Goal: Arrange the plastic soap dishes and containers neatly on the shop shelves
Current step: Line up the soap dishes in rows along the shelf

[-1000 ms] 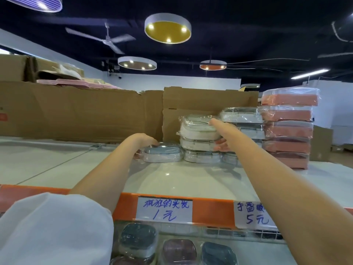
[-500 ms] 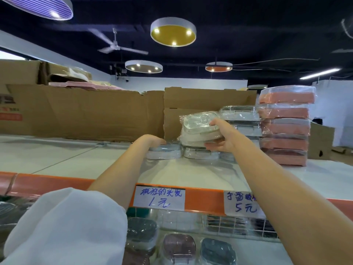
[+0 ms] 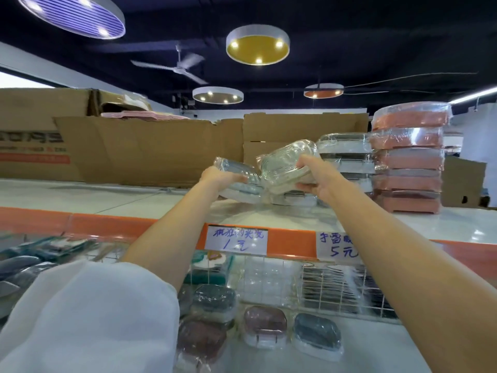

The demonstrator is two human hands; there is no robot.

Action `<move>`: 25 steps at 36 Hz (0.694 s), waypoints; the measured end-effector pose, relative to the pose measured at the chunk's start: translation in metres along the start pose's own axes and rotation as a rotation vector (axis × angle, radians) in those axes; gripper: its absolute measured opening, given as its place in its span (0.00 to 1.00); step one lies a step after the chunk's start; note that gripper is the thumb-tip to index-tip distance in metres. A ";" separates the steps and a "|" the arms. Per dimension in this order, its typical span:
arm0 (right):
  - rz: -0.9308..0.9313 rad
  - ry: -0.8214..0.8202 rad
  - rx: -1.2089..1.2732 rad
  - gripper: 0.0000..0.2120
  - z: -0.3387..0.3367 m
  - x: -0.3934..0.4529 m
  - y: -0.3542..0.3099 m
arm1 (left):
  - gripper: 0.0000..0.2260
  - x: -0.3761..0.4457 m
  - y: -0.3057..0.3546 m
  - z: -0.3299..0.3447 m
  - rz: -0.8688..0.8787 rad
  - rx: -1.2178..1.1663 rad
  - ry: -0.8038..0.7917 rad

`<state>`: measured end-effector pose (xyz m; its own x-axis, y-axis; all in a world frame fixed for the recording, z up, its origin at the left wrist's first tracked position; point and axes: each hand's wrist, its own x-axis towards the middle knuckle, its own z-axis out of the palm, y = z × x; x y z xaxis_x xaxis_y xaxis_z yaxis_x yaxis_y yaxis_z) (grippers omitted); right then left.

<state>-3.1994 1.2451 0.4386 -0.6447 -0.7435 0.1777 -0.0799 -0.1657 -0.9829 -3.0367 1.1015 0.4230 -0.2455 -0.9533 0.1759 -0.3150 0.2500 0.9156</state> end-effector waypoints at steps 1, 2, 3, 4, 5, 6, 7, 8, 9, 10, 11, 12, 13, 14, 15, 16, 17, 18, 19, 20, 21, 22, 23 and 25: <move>-0.006 0.006 0.009 0.05 0.000 -0.007 0.000 | 0.45 -0.003 -0.002 -0.004 0.011 -0.023 -0.003; -0.010 0.004 0.025 0.05 0.000 -0.013 -0.001 | 0.45 -0.008 -0.003 -0.008 0.014 -0.040 -0.005; -0.010 0.001 0.042 0.05 0.001 -0.019 -0.002 | 0.44 -0.014 -0.004 -0.013 0.029 -0.054 -0.008; -0.012 0.001 0.056 0.06 0.002 -0.024 -0.003 | 0.44 -0.020 -0.004 -0.019 0.029 -0.070 -0.013; -0.015 0.002 0.061 0.08 0.002 -0.031 -0.004 | 0.44 -0.025 -0.005 -0.023 0.040 -0.093 -0.015; -0.021 0.005 0.064 0.09 0.004 -0.037 -0.005 | 0.43 -0.032 -0.005 -0.029 0.040 -0.111 -0.013; -0.023 0.005 0.066 0.08 0.005 -0.044 -0.007 | 0.43 -0.036 -0.007 -0.033 0.053 -0.125 -0.010; -0.024 -0.006 0.069 0.07 0.006 -0.051 -0.008 | 0.43 -0.042 -0.008 -0.038 0.058 -0.132 -0.003; -0.024 -0.025 0.072 0.05 0.007 -0.060 -0.009 | 0.43 -0.047 -0.010 -0.043 0.066 -0.143 -0.006; -0.025 -0.043 0.077 0.04 0.008 -0.069 -0.010 | 0.42 -0.054 -0.011 -0.049 0.070 -0.160 -0.009; -0.026 -0.056 0.083 0.03 0.009 -0.078 -0.011 | 0.42 -0.061 -0.012 -0.054 0.077 -0.180 -0.012; -0.027 -0.064 0.093 0.03 0.010 -0.087 -0.012 | 0.41 -0.069 -0.013 -0.059 0.080 -0.201 -0.022; -0.030 -0.068 0.102 0.03 0.010 -0.095 -0.013 | 0.41 -0.075 -0.015 -0.064 0.082 -0.221 -0.030; -0.031 -0.071 0.113 0.04 0.011 -0.103 -0.014 | 0.41 -0.081 -0.018 -0.069 0.081 -0.239 -0.042; -0.033 -0.076 0.119 0.05 0.011 -0.111 -0.015 | 0.40 -0.087 -0.020 -0.073 0.085 -0.253 -0.050; -0.038 -0.083 0.122 0.05 0.012 -0.119 -0.015 | 0.40 -0.094 -0.023 -0.077 0.088 -0.262 -0.058; -0.043 -0.086 0.121 0.06 0.012 -0.127 -0.015 | 0.40 -0.100 -0.026 -0.080 0.098 -0.270 -0.065; -0.049 -0.087 0.120 0.07 0.012 -0.135 -0.015 | 0.39 -0.106 -0.028 -0.083 0.108 -0.276 -0.071; -0.053 -0.087 0.116 0.07 0.012 -0.144 -0.014 | 0.38 -0.112 -0.031 -0.084 0.118 -0.282 -0.078; -0.052 -0.079 0.118 0.07 0.012 -0.152 -0.013 | 0.37 -0.117 -0.035 -0.086 0.125 -0.298 -0.091; -0.050 -0.066 0.125 0.06 0.012 -0.161 -0.011 | 0.38 -0.123 -0.038 -0.087 0.132 -0.325 -0.103; -0.046 -0.050 0.140 0.06 0.010 -0.168 -0.009 | 0.39 -0.129 -0.041 -0.089 0.134 -0.355 -0.117; -0.045 -0.036 0.159 0.06 0.009 -0.177 -0.007 | 0.39 -0.135 -0.044 -0.090 0.130 -0.378 -0.133; -0.043 -0.012 0.171 0.06 0.005 -0.193 -0.003 | 0.37 -0.147 -0.050 -0.092 0.100 -0.413 -0.178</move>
<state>-3.0708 1.3864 0.4075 -0.6345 -0.7407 0.2208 0.0241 -0.3045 -0.9522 -2.9009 1.2142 0.3846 -0.4209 -0.8752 0.2386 0.1014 0.2160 0.9711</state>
